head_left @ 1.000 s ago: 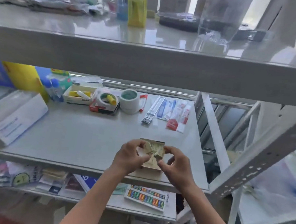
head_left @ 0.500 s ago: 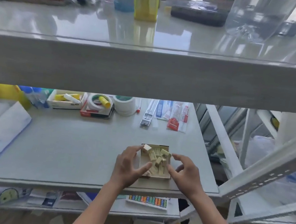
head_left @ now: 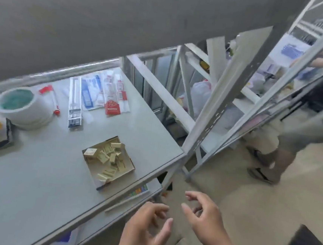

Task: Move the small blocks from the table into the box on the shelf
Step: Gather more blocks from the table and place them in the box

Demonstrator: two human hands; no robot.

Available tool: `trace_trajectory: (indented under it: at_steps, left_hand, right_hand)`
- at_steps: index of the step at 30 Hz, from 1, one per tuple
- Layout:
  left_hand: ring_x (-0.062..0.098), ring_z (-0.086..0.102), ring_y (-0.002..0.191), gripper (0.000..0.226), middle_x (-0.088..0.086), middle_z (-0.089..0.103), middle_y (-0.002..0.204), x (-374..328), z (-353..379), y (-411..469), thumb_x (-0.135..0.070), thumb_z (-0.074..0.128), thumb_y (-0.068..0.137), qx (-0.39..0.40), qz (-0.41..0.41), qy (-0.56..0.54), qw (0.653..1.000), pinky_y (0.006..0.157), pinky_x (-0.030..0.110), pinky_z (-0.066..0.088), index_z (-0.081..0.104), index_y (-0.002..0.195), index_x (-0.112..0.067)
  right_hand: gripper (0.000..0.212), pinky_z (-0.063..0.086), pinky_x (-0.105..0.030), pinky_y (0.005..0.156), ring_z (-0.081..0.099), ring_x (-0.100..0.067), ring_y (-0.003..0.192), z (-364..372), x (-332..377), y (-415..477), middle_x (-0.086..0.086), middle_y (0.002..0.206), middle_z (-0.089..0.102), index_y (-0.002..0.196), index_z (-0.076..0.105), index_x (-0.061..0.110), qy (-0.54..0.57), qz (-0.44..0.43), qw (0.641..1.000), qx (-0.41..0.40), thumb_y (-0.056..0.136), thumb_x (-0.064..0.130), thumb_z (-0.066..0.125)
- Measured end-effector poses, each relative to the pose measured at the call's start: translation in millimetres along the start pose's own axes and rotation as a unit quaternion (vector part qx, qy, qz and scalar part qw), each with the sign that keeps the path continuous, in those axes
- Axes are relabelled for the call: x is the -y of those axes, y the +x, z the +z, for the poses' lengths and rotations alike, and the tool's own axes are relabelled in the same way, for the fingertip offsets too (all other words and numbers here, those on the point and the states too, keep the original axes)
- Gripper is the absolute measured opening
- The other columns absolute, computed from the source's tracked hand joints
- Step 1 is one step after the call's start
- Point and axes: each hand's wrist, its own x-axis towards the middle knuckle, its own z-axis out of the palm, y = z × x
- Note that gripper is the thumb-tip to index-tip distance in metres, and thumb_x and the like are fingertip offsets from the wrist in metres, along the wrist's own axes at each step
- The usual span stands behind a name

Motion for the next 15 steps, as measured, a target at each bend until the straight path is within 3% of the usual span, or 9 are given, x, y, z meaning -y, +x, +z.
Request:
trace_trajectory:
  at_steps: [2, 5, 9, 15]
  left_hand:
    - [0.004, 0.060, 0.075, 0.030, -0.023, 0.059, 0.092, 2.7, 24.2, -0.9, -0.057, 0.060, 0.076, 0.120, -0.035, 0.032, 0.992, 0.073, 0.021, 0.051, 0.059, 0.104, -0.044]
    - [0.000, 0.057, 0.084, 0.042, -0.025, 0.056, 0.097, -2.6, 48.5, 7.3, -0.066, 0.052, 0.075, 0.222, -0.024, 0.088, 0.971, 0.082, 0.024, 0.049, 0.056, 0.110, -0.041]
    - [-0.001, 0.057, 0.081, 0.036, -0.021, 0.058, 0.100, -28.8, 75.1, 27.2, -0.056, 0.061, 0.081, 0.258, -0.008, 0.127, 0.958, 0.078, 0.017, 0.045, 0.058, 0.112, -0.038]
    - [0.000, 0.059, 0.080, 0.028, -0.017, 0.063, 0.097, -80.4, 145.0, 30.0, -0.044, 0.066, 0.085, 0.262, 0.002, 0.162, 0.951, 0.072, 0.013, 0.044, 0.062, 0.111, -0.034]
  right_hand:
    - [0.030, 0.044, -0.009, 0.060, 0.059, -0.006, 0.065, -12.0, -17.4, -12.8, 0.012, 0.095, 0.066, 0.092, 0.062, 0.041, -0.009, 0.025, 1.000, -0.013, 0.078, 0.019, 0.075]
    - [0.027, 0.044, -0.009, 0.061, 0.058, -0.007, 0.066, -34.8, -33.6, -28.8, 0.014, 0.095, 0.065, 0.097, 0.064, 0.037, 0.004, 0.048, 0.998, -0.051, 0.079, 0.021, 0.075]
    - [0.028, 0.043, -0.009, 0.061, 0.056, -0.007, 0.061, -70.9, -63.7, -49.9, 0.014, 0.093, 0.066, 0.096, 0.063, 0.038, 0.029, 0.061, 0.990, -0.125, 0.078, 0.020, 0.076]
    - [0.029, 0.044, -0.014, 0.061, 0.053, -0.005, 0.059, -137.8, -135.4, -104.7, 0.014, 0.092, 0.064, 0.095, 0.059, 0.041, 0.049, 0.103, 0.981, -0.160, 0.081, 0.020, 0.073]
